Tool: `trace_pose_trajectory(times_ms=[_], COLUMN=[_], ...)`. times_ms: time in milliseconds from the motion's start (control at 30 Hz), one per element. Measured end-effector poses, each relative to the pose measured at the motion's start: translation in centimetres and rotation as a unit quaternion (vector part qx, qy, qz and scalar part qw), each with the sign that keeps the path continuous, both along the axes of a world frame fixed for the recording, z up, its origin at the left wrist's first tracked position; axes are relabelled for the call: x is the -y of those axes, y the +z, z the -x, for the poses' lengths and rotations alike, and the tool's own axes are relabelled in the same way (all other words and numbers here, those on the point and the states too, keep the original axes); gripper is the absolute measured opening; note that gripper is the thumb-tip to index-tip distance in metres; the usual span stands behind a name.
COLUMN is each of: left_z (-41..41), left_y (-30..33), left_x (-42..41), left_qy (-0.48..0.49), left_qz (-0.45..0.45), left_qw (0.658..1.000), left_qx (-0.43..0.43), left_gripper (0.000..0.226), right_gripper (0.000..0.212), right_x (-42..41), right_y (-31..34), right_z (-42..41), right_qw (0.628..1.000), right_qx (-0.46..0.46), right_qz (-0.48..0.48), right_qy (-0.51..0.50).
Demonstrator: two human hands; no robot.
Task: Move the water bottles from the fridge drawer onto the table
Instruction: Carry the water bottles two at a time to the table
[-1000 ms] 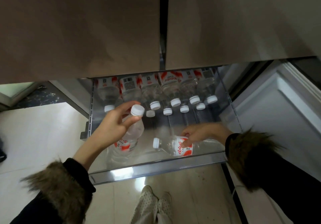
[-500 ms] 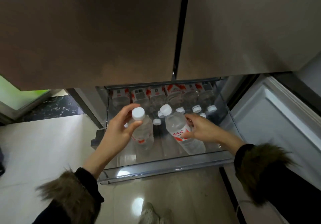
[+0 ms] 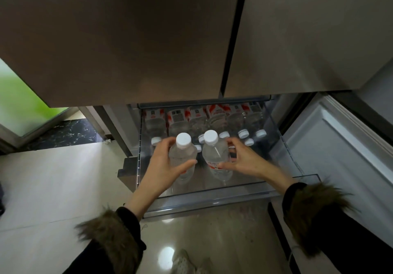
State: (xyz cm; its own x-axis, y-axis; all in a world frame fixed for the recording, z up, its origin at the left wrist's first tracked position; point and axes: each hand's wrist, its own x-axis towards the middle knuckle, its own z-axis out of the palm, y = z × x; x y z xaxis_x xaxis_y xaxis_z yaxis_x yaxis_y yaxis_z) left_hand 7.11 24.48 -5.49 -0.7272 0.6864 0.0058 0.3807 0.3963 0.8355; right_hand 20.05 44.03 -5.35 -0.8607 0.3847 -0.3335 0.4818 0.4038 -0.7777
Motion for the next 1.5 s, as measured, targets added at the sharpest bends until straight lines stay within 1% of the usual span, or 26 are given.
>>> trace_pose_trajectory(times_ms=[67,133,200,267,367,467,533,633,767,867,967,1033,1100,1167,1233,1300,1333,1400,1500], left_z=[-0.5,-0.7,-0.4,0.1,0.6,0.8,0.9,1.2,0.8,-0.4,-2.2,-2.8,-3.8,-4.6,-5.2,-5.8,-6.2,-7.1,-8.5], left_y=[-0.3,-0.3,-0.3,-0.5,-0.7,-1.0,-1.2,-0.8,0.1,2.2,5.2,7.4,10.0,12.5,14.5,15.7,16.0,16.3,15.9], left_x=[-0.6,-1.0,-0.9,-0.6,0.2,0.5,0.6,0.6,1.0,2.1,3.9,5.0,6.9,9.1,12.0,15.1,16.7,20.5,27.0], left_qy=[0.019,0.040,0.041,0.023,0.004,-0.011,-0.017,-0.024,-0.011,0.024,0.076,0.104,0.143,0.184,0.230,0.269,0.287,0.321,0.374], left_qz=[0.003,0.003,-0.003,-0.007,0.001,-0.004,-0.014,-0.011,-0.009,-0.028,-0.078,-0.112,-0.166,-0.230,-0.272,-0.292,-0.296,-0.303,-0.299], left_qw=[1.000,0.999,0.999,0.999,1.000,1.000,1.000,0.999,0.997,0.996,0.990,0.984,0.971,0.952,0.932,0.916,0.909,0.894,0.874], left_qx=[-0.021,-0.032,-0.031,-0.022,-0.005,0.012,0.003,-0.033,-0.074,-0.086,-0.090,-0.092,-0.092,-0.078,-0.066,-0.065,-0.068,-0.078,-0.085], left_gripper=[0.077,0.076,0.072,0.069,0.070,0.070,0.069,0.069,0.068,0.068,0.065,0.060,0.055,0.047,0.042,0.044,0.040,0.030,0.030], right_gripper=[0.073,0.072,0.070,0.070,0.076,0.071,0.069,0.068,0.065,0.064,0.064,0.060,0.057,0.054,0.049,0.047,0.045,0.045,0.053], right_x=[0.7,1.4,1.7,1.9,2.2,2.5,2.5,2.3,2.1,2.5,3.9,5.0,6.6,8.5,10.9,13.8,15.5,19.2,25.7], right_y=[0.0,0.0,0.0,0.1,0.0,0.0,0.1,0.4,1.4,3.8,7.5,9.7,12.0,14.3,16.0,17.2,17.6,17.7,17.5], right_z=[0.2,0.6,0.9,0.9,0.9,1.2,1.2,1.0,-0.2,-0.7,-1.0,-0.7,-0.4,0.2,1.0,1.8,2.2,3.0,4.0], right_qw=[0.999,0.995,0.992,0.990,0.990,0.988,0.987,0.987,0.993,0.992,0.985,0.978,0.970,0.960,0.948,0.939,0.935,0.933,0.931], right_qx=[0.010,0.017,0.013,0.011,0.015,0.006,-0.006,-0.013,-0.049,-0.085,-0.149,-0.190,-0.239,-0.277,-0.300,-0.312,-0.313,-0.303,-0.278], right_qz=[-0.047,-0.099,-0.126,-0.134,-0.134,-0.155,-0.161,-0.162,-0.106,-0.088,-0.090,-0.082,-0.036,0.038,0.102,0.135,0.146,0.155,0.145], right_qy=[0.007,0.021,0.028,0.034,0.028,0.029,0.025,0.015,-0.024,-0.017,0.013,0.010,0.000,-0.004,0.019,0.059,0.080,0.120,0.189])
